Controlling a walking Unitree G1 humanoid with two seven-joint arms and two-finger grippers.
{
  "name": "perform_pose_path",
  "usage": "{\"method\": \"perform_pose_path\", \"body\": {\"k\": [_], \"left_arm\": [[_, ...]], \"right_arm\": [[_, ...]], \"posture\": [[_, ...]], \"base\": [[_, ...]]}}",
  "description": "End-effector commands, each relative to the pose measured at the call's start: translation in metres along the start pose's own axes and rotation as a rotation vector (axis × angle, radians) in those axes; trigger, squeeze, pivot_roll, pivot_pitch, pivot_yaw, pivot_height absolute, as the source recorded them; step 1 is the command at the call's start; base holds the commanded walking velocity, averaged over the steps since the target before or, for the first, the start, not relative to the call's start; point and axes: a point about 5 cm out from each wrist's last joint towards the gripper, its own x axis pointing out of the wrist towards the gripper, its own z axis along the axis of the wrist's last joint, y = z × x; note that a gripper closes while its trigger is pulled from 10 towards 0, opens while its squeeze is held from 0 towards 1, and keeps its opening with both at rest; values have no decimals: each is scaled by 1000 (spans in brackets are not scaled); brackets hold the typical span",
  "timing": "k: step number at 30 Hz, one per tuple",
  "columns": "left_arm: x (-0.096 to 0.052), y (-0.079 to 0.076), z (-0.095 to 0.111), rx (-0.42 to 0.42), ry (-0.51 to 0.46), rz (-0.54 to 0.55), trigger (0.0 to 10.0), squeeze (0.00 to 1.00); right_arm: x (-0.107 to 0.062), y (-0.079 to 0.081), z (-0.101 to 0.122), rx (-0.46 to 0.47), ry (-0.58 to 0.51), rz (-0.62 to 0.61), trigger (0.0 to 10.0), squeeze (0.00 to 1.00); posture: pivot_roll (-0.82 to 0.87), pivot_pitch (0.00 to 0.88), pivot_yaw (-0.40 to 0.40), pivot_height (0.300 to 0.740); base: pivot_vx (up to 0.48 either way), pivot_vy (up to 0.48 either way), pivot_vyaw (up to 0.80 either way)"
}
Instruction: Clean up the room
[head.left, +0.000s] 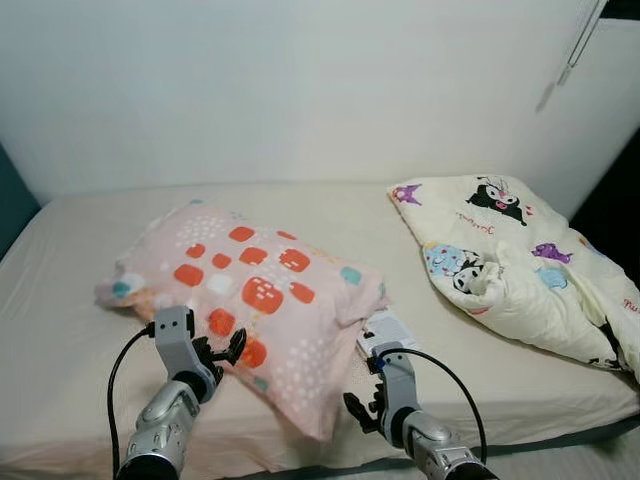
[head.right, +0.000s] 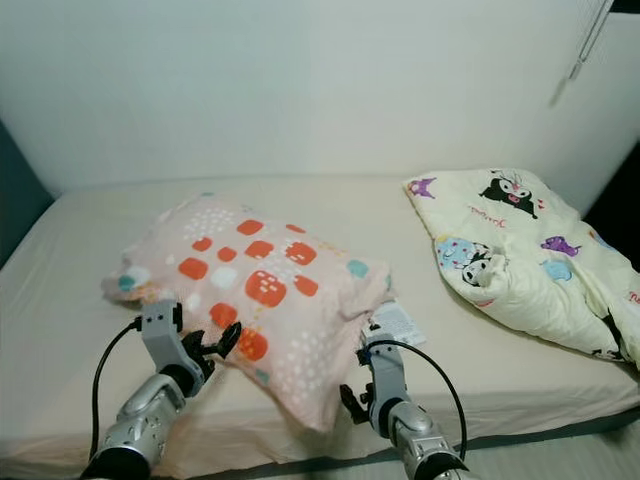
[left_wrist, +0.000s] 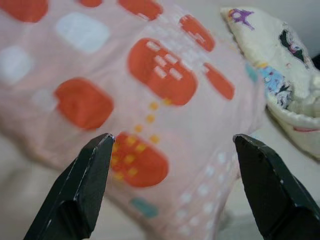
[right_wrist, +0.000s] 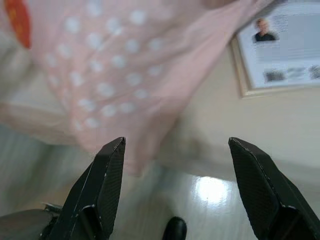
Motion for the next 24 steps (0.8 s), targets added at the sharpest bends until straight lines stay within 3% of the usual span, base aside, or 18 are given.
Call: {"method": "perform_pose_path", "body": {"k": [1,7,9,14,17,24], "left_arm": [[-1,3,-1,-9,3,7,10000,0],[-1,4,-1,-15,4,6,10000,0],[-1,4,-1,-16,3,4,10000,0],[0,4,-1,-17,2,2,10000,0],[0,2,1,-44,-11,-12,10000,0],[0,3,2,-53,-17,-19,10000,0]], "right_arm": [[0,2,0,14,-4,-1,10000,0],[1,4,0,-36,-3,38,10000,0],[0,6,0,-76,-4,59,10000,0],[1,8,0,-75,-6,73,10000,0],[0,8,-2,-83,4,79,10000,0],[-1,5,-4,-85,20,50,10000,0]], "posture": [[-18,16,-43,740],[-15,9,-43,740],[-16,6,-42,740],[-16,4,-41,740],[-17,3,-41,740],[-19,12,-38,740]], "base": [[322,0,0],[325,0,68],[322,0,800],[309,0,800],[0,0,587],[0,0,0]]}}
